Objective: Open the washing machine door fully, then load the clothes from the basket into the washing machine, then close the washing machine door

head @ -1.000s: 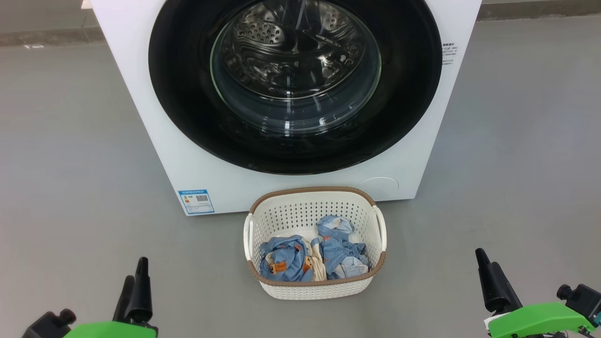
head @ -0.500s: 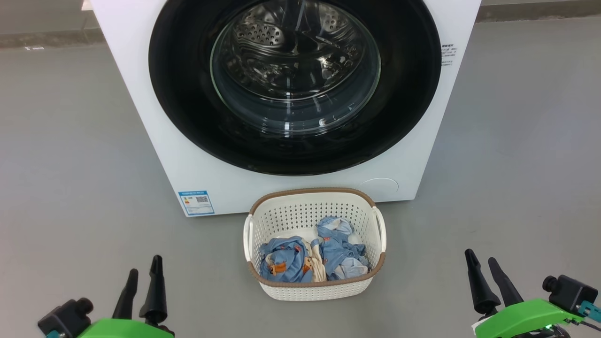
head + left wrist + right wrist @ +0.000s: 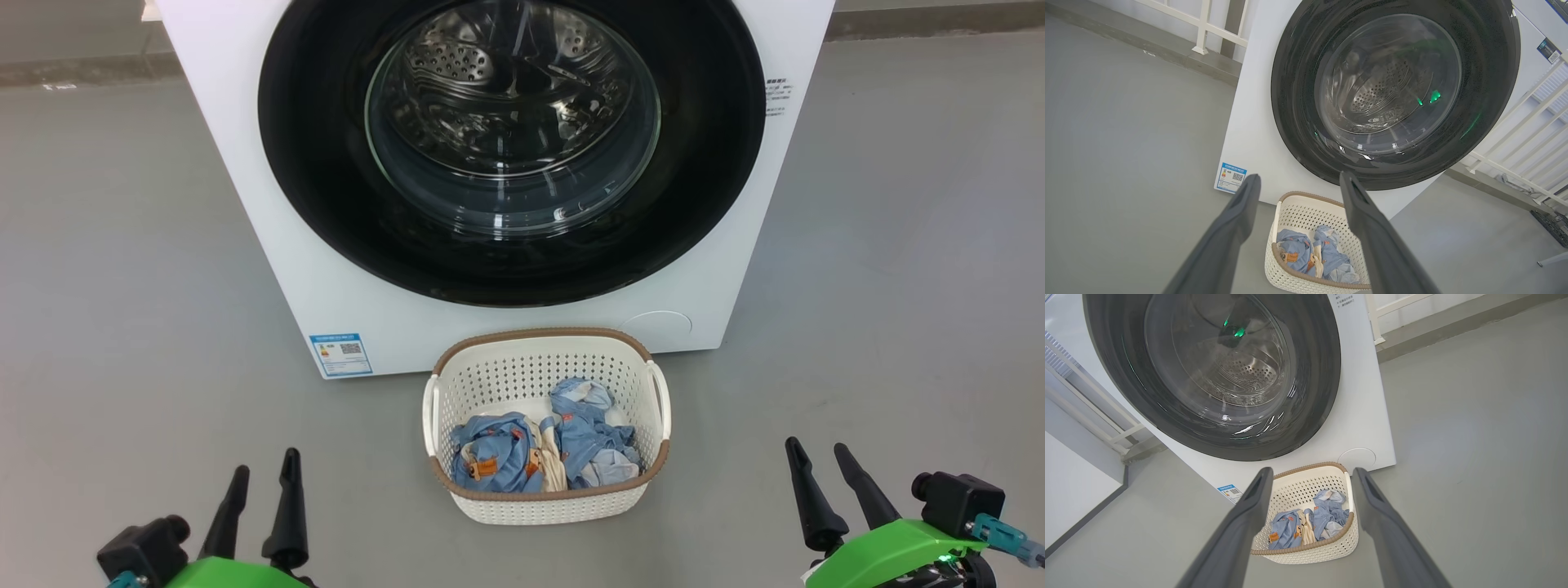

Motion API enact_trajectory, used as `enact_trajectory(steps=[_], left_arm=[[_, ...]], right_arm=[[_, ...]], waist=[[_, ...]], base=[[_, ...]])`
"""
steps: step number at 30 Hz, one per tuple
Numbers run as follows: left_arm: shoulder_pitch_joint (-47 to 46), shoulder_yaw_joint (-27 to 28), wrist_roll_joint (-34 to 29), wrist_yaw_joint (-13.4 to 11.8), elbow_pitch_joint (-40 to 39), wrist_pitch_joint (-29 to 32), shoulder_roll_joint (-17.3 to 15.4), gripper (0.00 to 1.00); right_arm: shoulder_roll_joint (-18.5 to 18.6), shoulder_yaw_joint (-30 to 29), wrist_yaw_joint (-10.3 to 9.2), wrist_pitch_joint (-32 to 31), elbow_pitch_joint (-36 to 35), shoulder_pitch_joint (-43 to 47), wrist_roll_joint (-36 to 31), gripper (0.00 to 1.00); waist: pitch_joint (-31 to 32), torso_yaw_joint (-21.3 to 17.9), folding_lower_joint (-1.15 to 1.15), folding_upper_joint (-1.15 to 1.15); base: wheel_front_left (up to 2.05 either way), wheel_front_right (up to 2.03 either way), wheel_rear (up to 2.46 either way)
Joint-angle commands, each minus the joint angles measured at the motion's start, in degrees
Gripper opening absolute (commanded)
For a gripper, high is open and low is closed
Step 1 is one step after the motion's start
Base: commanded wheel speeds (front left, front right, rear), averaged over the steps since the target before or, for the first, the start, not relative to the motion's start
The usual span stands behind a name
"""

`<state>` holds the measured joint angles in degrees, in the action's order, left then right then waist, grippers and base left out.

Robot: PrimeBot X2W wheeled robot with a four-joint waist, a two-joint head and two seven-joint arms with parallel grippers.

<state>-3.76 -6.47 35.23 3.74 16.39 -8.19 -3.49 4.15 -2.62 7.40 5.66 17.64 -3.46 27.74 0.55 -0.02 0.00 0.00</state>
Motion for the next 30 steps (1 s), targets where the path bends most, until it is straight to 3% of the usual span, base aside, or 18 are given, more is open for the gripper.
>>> enact_trajectory(steps=[1, 30], left_arm=[[-1.73, 0.89, -2.19, -0.19, -0.95, -0.89, -0.84, 1.00], [-2.78, -0.78, -17.37, -1.16, 2.98, -5.66, -0.57, 1.00]], right_arm=[[0.56, 1.25, 0.06, 0.72, -1.69, -2.37, -2.24, 1.00], [-0.14, 1.18, 0.08, 3.65, -2.67, -2.44, -18.64, 1.00]], waist=[[-0.02, -0.02, 0.00, 0.00], [0.41, -0.04, 0.00, 0.00]], base=[[0.00, 0.00, 0.00], [0.00, 0.00, 0.00]])
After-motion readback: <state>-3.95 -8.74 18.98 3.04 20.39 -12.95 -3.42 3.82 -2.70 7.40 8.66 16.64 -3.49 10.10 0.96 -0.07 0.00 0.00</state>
